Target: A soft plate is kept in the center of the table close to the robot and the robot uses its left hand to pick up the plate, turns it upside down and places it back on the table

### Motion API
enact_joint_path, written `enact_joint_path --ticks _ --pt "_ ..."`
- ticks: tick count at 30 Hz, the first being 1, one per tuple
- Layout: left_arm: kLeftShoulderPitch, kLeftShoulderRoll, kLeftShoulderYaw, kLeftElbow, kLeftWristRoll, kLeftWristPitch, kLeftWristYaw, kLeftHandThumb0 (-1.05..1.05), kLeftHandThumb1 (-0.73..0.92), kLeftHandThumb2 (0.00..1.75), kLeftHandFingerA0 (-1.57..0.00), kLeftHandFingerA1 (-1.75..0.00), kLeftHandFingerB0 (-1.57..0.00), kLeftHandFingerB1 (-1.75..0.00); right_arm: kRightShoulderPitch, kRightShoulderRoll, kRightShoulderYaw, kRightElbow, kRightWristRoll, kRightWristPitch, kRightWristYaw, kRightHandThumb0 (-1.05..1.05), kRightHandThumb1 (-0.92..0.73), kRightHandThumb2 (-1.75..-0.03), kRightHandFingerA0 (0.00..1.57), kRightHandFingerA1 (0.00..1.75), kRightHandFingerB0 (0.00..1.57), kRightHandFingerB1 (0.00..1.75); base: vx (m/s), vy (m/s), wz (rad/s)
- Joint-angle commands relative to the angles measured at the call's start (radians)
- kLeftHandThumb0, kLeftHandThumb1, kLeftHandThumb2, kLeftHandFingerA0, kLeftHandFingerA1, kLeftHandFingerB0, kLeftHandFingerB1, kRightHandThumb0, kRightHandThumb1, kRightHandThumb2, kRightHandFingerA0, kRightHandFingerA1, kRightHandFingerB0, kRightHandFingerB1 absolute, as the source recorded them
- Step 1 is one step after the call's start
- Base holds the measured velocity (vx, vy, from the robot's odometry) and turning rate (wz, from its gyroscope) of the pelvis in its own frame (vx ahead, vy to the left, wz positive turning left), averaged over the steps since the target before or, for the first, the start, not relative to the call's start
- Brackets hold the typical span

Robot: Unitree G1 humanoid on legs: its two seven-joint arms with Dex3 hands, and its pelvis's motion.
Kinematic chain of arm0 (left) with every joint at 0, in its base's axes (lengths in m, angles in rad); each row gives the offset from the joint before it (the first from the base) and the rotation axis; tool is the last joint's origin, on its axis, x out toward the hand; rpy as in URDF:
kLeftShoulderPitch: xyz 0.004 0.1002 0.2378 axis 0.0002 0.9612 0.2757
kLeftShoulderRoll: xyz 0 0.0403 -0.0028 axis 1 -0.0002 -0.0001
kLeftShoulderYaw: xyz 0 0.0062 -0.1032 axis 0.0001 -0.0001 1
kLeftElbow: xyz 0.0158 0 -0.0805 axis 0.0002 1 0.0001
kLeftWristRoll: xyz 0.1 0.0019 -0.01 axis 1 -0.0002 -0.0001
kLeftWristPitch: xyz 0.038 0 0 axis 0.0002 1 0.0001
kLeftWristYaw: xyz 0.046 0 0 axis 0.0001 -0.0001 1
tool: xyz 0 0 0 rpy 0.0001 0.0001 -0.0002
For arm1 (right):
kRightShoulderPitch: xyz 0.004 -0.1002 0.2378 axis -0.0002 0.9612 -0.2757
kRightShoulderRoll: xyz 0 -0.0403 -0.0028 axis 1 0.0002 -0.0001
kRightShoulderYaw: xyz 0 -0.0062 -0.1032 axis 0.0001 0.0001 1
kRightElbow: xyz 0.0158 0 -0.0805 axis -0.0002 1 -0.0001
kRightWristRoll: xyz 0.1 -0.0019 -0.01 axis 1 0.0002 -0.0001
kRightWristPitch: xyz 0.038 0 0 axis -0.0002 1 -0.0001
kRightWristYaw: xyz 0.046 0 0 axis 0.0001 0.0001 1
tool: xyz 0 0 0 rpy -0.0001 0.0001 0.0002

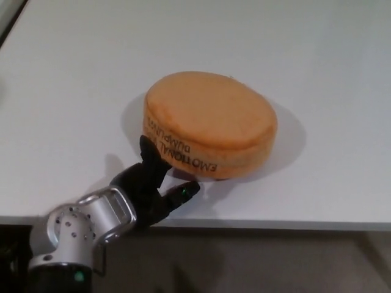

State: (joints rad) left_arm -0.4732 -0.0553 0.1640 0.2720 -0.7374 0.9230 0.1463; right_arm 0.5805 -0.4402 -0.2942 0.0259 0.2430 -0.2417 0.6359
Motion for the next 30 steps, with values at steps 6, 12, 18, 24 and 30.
enact_joint_path --ticks 6,12,18,24,30 --pt "0.16 0.189 -0.187 -0.18 0.123 0.103 -0.056 -1.05 0.92 0.82 0.0 0.0 0.0 0.0 0.008 -0.01 -0.019 -0.014 0.016 0.025 -0.003 -0.84 -0.74 -1.08 0.36 0.63 0.0 0.12 0.0 0.0 0.0" --pt "0.326 0.278 -0.197 -0.413 0.099 0.08 -0.118 -1.05 0.92 0.77 0.0 0.0 0.0 0.0 0.01 -0.01 -0.022 -0.01 0.012 0.022 -0.001 -0.87 -0.77 -1.09 0.33 0.61 0.0 0.09 0.0 0.0 0.0" --pt "0.524 0.317 -0.192 -0.627 0.142 -0.04 -0.143 -1.04 0.74 1.16 0.0 -0.17 0.0 0.0 0.011 -0.009 -0.02 -0.004 0.008 0.022 0.0 -0.84 -0.75 -1.08 0.31 0.59 0.0 0.12 0.0 0.0 0.0" --pt "0.713 0.416 -0.26 -0.746 0.314 -0.305 -0.233 -0.9 0.74 1.2 0.0 -0.21 0.0 -0.13 0.006 -0.01 -0.021 0.008 -0.001 -0.006 0.002 -0.86 -0.78 -1.1 0.32 0.61 0.0 0.1 0.0 0.0 0.0" --pt "0.884 0.354 -0.245 -0.728 0.398 -0.652 -0.29 -0.87 0.71 1.16 -0.03 -0.2 -0.05 -0.19 -0.017 -0.015 -0.016 0.012 -0.012 -0.003 -0.005 -0.83 -0.77 -1.1 0.33 0.61 0.0 0.13 0.0 0.0 0.0"
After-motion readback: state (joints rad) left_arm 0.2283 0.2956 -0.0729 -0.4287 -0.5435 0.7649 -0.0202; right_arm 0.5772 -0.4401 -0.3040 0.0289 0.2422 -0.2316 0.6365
